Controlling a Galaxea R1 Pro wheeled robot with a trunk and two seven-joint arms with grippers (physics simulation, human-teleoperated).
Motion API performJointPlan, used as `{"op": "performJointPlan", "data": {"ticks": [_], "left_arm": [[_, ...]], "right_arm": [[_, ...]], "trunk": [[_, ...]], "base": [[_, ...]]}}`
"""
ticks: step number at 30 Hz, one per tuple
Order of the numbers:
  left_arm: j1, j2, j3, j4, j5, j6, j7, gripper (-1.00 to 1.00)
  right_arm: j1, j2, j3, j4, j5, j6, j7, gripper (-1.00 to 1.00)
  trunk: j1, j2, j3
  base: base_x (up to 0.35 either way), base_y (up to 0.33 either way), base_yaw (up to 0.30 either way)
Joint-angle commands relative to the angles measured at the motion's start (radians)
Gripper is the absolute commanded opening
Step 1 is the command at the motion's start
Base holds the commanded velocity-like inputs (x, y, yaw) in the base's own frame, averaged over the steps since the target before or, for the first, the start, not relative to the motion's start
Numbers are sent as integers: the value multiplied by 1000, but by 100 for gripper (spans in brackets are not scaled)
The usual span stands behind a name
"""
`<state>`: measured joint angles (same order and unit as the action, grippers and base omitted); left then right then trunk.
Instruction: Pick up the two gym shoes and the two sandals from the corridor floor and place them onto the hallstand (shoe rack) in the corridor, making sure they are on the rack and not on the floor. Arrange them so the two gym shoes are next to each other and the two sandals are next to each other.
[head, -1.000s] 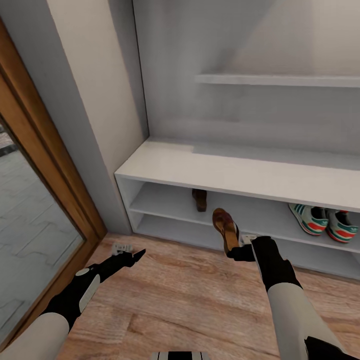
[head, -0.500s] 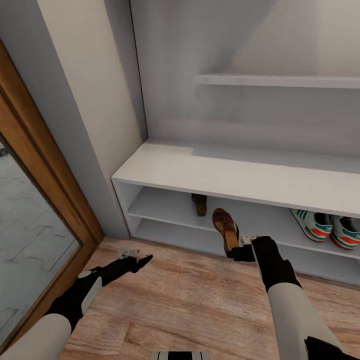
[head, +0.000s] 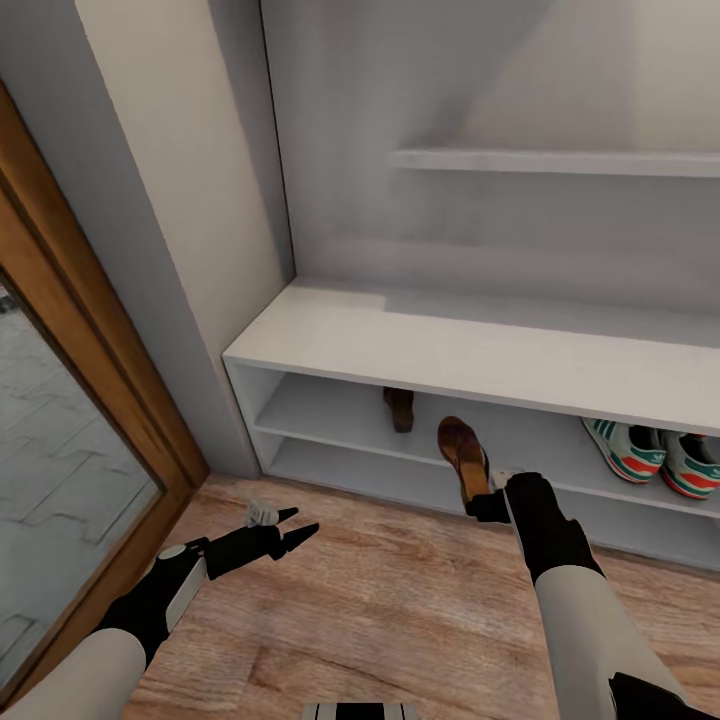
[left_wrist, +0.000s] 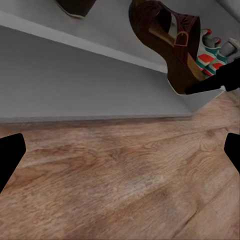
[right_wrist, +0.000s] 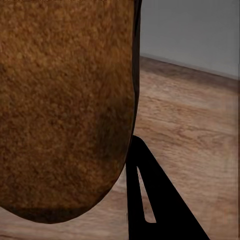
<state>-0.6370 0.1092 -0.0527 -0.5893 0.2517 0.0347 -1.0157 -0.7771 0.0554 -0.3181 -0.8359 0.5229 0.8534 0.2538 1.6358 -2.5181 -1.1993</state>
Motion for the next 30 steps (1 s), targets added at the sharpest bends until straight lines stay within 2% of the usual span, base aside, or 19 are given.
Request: {"op": "performJointPlan", "data": {"ticks": [1,7,19,27,28,30], "left_arm": [[0,1,-6,0,9,4,-1,100],[-1,1,-6,0,9,4,-1,100],[0,1,-6,0,9,4,-1,100],[0,1,-6,1,9,4,-1,100],[0,1,-6,0,9,4,-1,100],[0,1,-6,0,9,4,-2,100]], "right_arm": [[-1,1,-4,-1,10,2,7,-100],[-1,1,-4,-1,9,2,4,-100],[-1,1,-4,-2,9,2,4,-100],[-1,1,-4,0,8,1,5,-100],[-1,2,-4,0,8,-3,5,-100],[-1,2,-3,0,8,-61,5,-100]], "trunk": [[0,0,-1],[0,0,-1],[0,0,-1],[0,0,-1],[0,0,-1],[0,0,-1]], "base": [[0,0,0],[17,0,0],[262,0,0],[24,0,0],[2,0,0],[0,0,0]]}}
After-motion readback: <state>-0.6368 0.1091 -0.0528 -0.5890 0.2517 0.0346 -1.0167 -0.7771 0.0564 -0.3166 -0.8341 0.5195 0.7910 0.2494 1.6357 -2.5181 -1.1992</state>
